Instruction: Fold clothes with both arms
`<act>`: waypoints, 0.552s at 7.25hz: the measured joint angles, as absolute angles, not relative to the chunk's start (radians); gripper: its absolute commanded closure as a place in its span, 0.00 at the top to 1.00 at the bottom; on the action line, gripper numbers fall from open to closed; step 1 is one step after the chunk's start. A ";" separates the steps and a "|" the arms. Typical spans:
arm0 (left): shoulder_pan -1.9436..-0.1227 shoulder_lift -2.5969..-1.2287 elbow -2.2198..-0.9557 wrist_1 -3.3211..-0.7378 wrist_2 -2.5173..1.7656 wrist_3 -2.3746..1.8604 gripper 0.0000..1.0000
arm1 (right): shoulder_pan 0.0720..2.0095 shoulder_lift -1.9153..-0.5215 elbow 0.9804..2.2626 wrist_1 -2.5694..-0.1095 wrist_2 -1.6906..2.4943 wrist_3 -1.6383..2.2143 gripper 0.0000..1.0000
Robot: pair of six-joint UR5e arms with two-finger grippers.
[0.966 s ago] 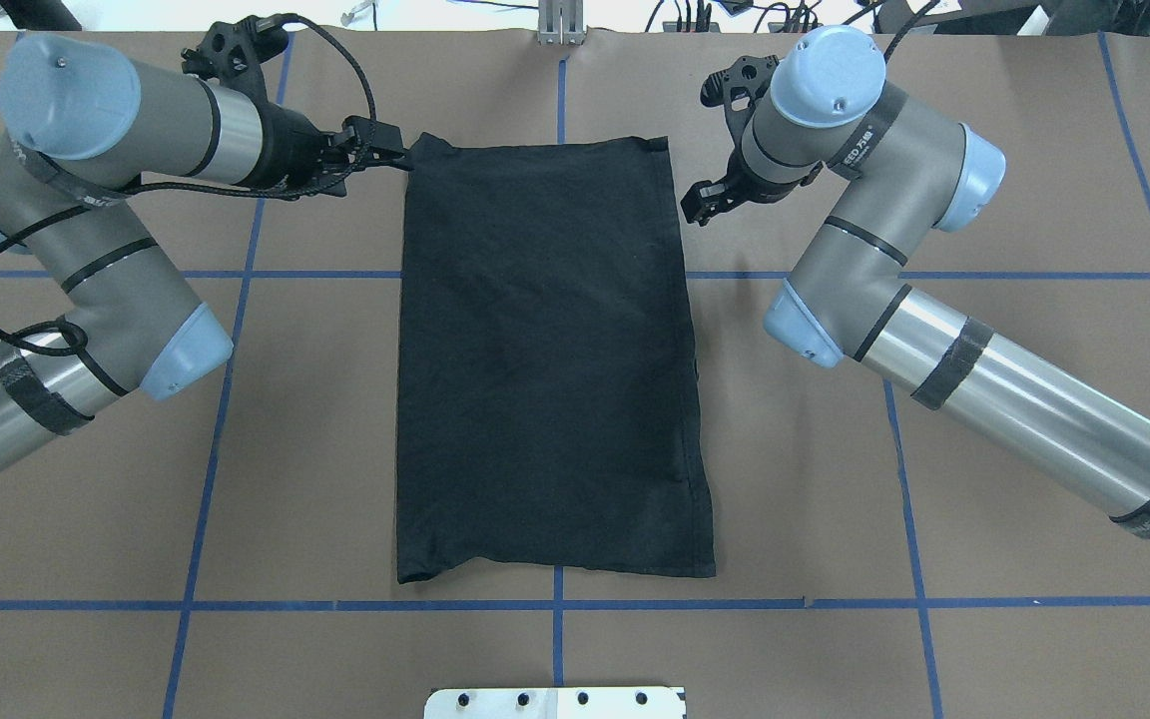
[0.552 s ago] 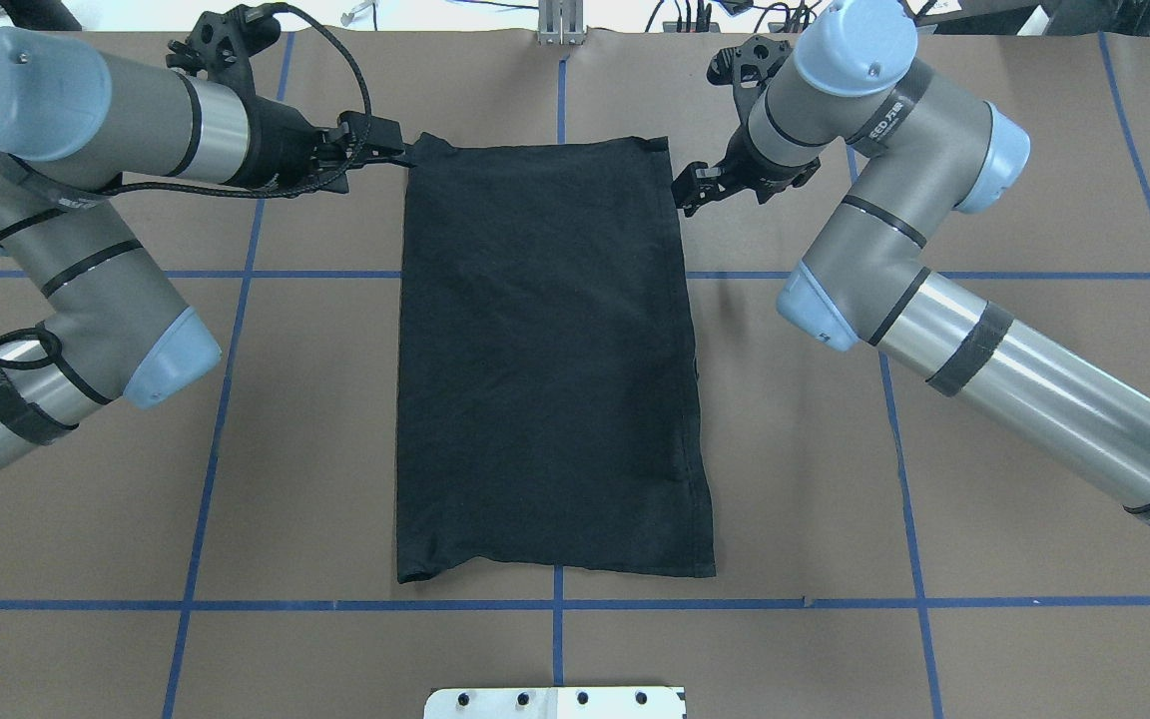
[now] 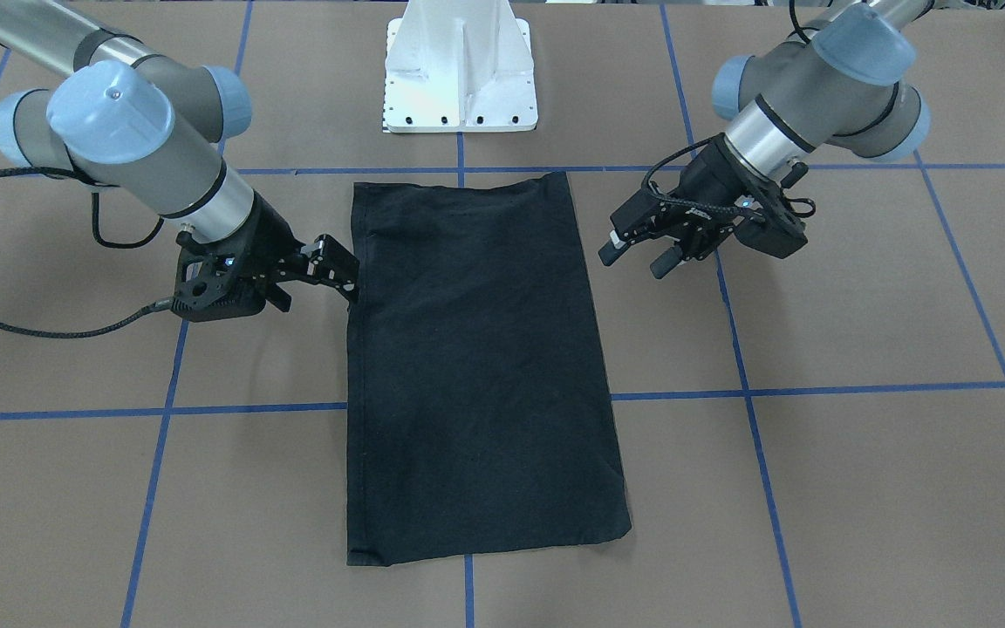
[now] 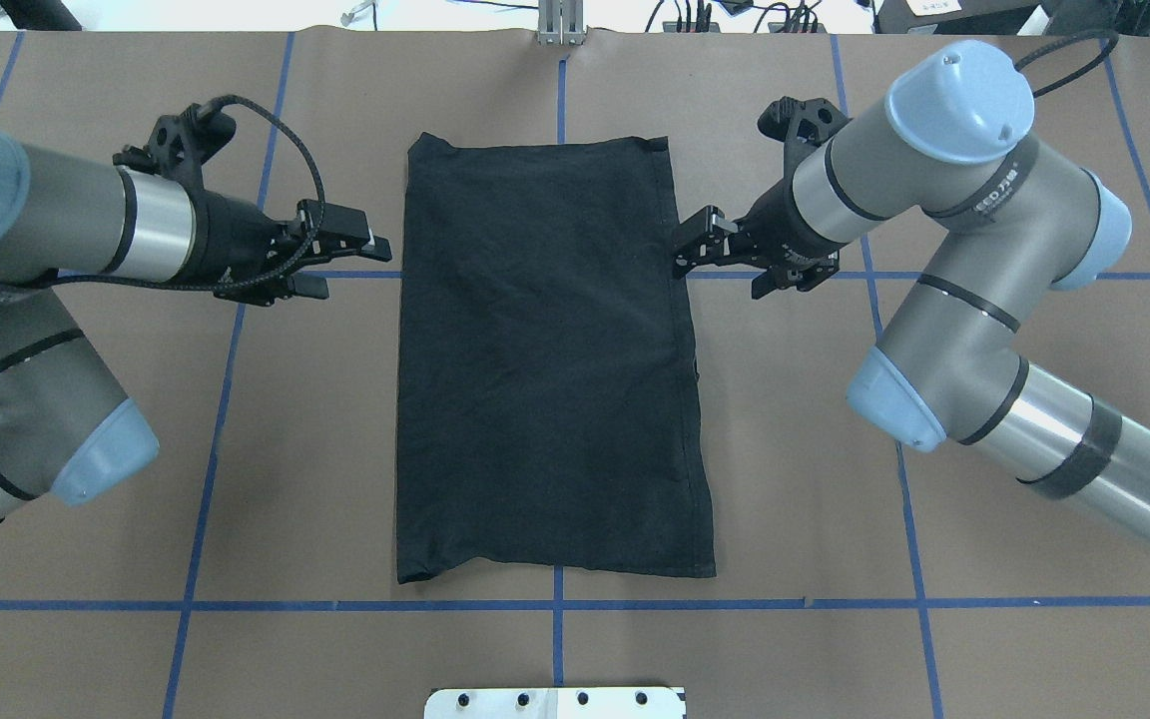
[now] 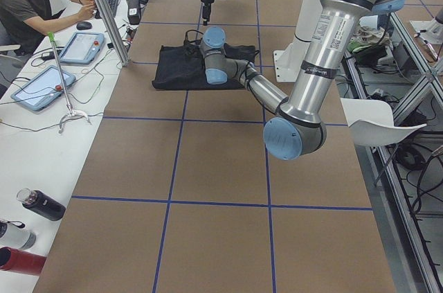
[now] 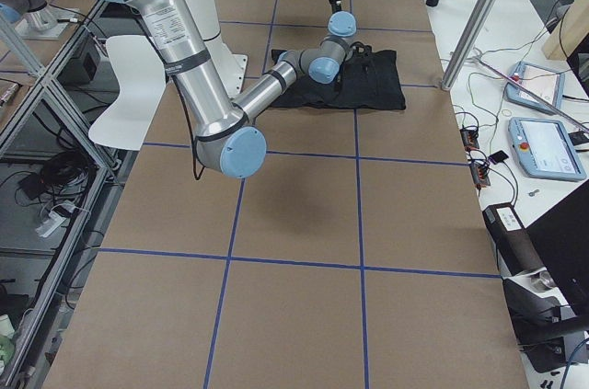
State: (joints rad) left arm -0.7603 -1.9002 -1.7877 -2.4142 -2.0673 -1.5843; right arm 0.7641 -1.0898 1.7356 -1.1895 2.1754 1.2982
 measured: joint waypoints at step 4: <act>-0.500 -1.780 -1.873 -2.426 -1.853 -1.742 0.99 | 0.647 -1.217 1.797 -0.961 2.117 1.475 1.00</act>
